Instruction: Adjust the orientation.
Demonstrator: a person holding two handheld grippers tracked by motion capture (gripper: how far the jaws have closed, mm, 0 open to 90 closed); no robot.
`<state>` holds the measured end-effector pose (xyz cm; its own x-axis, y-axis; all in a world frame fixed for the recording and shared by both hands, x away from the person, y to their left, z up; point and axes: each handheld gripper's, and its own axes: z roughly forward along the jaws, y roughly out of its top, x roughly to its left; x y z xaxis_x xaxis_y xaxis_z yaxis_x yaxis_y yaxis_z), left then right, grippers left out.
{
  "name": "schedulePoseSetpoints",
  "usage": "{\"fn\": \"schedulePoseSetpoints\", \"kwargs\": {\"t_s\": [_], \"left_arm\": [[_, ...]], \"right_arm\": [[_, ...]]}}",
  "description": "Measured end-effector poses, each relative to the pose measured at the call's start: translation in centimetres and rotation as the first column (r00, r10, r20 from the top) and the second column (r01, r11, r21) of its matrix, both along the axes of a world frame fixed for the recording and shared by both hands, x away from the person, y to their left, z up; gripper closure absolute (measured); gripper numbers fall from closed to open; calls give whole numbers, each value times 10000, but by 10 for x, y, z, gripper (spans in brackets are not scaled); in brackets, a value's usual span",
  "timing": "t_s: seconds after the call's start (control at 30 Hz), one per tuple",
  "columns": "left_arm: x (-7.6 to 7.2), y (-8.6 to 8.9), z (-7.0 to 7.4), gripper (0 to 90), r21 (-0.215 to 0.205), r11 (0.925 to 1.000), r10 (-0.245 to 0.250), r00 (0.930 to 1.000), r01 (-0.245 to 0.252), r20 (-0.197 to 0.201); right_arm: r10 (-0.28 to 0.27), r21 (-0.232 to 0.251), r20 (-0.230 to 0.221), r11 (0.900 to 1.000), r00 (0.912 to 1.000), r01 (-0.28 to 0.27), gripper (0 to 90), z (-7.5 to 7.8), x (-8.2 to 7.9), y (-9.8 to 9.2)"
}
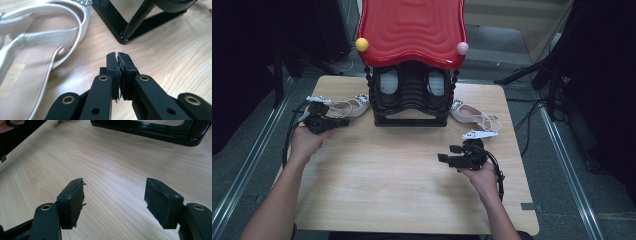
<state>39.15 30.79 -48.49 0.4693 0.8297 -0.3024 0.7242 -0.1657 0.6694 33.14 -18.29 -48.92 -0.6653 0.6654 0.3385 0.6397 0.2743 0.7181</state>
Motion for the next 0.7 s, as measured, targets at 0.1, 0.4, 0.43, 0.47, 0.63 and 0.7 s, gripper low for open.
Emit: {"fn": "schedulePoseSetpoints", "kwargs": {"t_s": [0.1,0.4,0.43,0.47,0.63,0.7], "left_arm": [[-7,7,1,881,32,9999,141,9999,-141,7],[-21,30,1,886,-153,9985,534,9986,-535,-31],[-23,33,1,886,-168,9982,576,9983,-577,-52],[-24,36,1,886,-167,9981,600,9982,-600,-22],[-29,49,1,886,-189,9969,759,9971,-759,12],[-29,52,-1,888,-217,9966,797,9968,-796,23]], "right_arm": [[33,32,22,10000,10000,-33,331,1,4,1],[-36,-75,35,10000,10000,36,333,2,14,4],[-31,-55,24,10000,10000,31,335,2,14,4],[-39,-41,33,10000,10000,40,336,1,15,4],[0,-5,-25,10000,10000,0,338,2,18,5],[35,-9,-6,10000,10000,-35,338,2,18,6]]}}
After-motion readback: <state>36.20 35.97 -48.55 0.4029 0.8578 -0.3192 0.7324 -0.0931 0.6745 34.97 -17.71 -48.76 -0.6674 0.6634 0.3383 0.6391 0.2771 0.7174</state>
